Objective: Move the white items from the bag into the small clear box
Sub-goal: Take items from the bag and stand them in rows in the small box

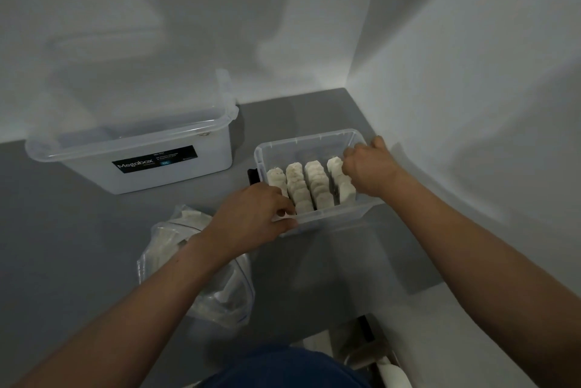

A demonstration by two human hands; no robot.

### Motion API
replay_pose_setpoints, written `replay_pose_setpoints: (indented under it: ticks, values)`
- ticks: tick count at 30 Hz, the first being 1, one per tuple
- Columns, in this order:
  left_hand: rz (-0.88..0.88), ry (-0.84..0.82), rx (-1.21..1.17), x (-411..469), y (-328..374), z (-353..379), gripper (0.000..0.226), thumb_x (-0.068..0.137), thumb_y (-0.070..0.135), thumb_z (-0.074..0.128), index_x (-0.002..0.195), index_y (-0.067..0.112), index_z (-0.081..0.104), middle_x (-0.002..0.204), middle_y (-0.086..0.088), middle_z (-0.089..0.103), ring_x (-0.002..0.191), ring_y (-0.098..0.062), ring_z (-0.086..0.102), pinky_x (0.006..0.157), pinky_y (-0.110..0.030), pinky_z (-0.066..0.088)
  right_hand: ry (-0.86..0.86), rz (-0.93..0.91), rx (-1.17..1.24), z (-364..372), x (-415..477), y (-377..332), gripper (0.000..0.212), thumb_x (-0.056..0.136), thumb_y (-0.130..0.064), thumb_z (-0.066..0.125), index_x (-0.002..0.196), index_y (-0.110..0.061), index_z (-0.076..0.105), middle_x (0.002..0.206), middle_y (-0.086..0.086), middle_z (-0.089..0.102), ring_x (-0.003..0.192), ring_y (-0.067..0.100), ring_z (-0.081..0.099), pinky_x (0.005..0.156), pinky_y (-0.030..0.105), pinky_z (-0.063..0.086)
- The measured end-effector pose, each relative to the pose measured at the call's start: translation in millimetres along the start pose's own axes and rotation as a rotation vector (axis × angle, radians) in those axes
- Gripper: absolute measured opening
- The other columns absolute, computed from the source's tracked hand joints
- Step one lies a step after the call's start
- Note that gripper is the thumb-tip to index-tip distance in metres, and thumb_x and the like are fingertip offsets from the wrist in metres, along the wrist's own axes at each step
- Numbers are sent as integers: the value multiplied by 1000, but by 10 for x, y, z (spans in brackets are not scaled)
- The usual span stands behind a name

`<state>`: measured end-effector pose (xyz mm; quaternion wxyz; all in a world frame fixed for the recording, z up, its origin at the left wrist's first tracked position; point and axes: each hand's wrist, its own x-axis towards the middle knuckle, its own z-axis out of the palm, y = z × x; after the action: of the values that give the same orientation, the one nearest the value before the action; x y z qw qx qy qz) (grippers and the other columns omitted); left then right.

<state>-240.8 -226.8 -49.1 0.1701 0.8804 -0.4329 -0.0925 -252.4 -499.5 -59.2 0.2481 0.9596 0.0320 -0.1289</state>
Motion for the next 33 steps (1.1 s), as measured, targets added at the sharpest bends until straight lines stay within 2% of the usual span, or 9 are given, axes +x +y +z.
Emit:
replay_pose_setpoints:
  ticks: [5, 9, 12, 18, 22, 25, 28, 30, 33]
  values:
    - [-4, 112, -169, -259, -141, -68, 31, 93, 37, 70, 122, 25, 72, 111, 8, 68, 96, -7, 61, 85, -27, 51, 313, 144, 593, -151, -303, -4, 25, 92, -21, 69, 117, -21, 75, 122, 4, 64, 112, 29, 59, 92, 40, 50]
    - [-109, 278, -252, -625, -412, -171, 17, 90, 26, 75, 108, 23, 74, 100, 6, 70, 84, -8, 64, 78, -27, 52, 641, 252, 1042, -466, -683, -542, 27, 88, -4, 66, 107, -20, 77, 102, -4, 67, 82, 2, 60, 77, 7, 41]
    - [-203, 307, -194, -971, -672, -124, 12, 90, 27, 76, 100, 22, 72, 96, 8, 67, 85, -12, 61, 76, -29, 51, 709, 242, 1255, -690, -863, -1197, 33, 86, 2, 62, 109, -18, 76, 100, -7, 64, 83, -2, 61, 77, 6, 44]
    - [1, 473, 124, -1581, -987, 167, 18, 86, 30, 79, 86, 14, 72, 92, -4, 63, 81, -26, 52, 65, -32, 41, 509, -4, 1365, -827, -926, -2388, 20, 90, -5, 66, 104, -15, 76, 102, -3, 69, 87, 5, 66, 83, 16, 52]
    - [115, 236, 324, -1678, -1212, 392, 16, 81, 35, 75, 86, 20, 77, 93, 2, 70, 83, -26, 54, 65, -36, 41, 287, -111, 1132, -768, -829, -2830, 25, 93, -20, 53, 100, -15, 77, 98, 1, 75, 86, 18, 69, 81, 37, 57]
    - [5, 30, 424, -1637, -1301, 397, 28, 74, 42, 75, 97, 26, 77, 92, 4, 72, 89, -27, 58, 73, -37, 42, 98, -9, 872, -681, -708, -2934, 46, 91, -42, 37, 109, -19, 72, 108, 3, 73, 96, 26, 69, 80, 39, 56]
    - [-21, -33, 425, -1580, -1331, 286, 30, 85, 47, 66, 102, 24, 75, 93, -1, 73, 94, -29, 61, 81, -38, 45, 46, 231, 745, -555, -565, -2868, 27, 94, -25, 51, 113, -19, 69, 110, 6, 72, 101, 32, 69, 81, 38, 55]
    - [-62, -61, 392, -1532, -1344, 217, 31, 95, 46, 55, 114, 26, 69, 103, -6, 72, 100, -30, 62, 83, -37, 44, 76, 328, 786, -554, -512, -2825, 27, 93, -34, 55, 110, -21, 72, 105, 7, 73, 98, 33, 69, 80, 40, 58]
    - [-92, -78, 420, -1449, -1374, 192, 39, 98, 40, 52, 136, 30, 54, 108, -11, 69, 96, -33, 65, 71, -36, 42, 11, 347, 810, -609, -442, -2862, 33, 86, -56, 64, 94, -26, 75, 90, 1, 72, 87, 25, 68, 72, 31, 51]
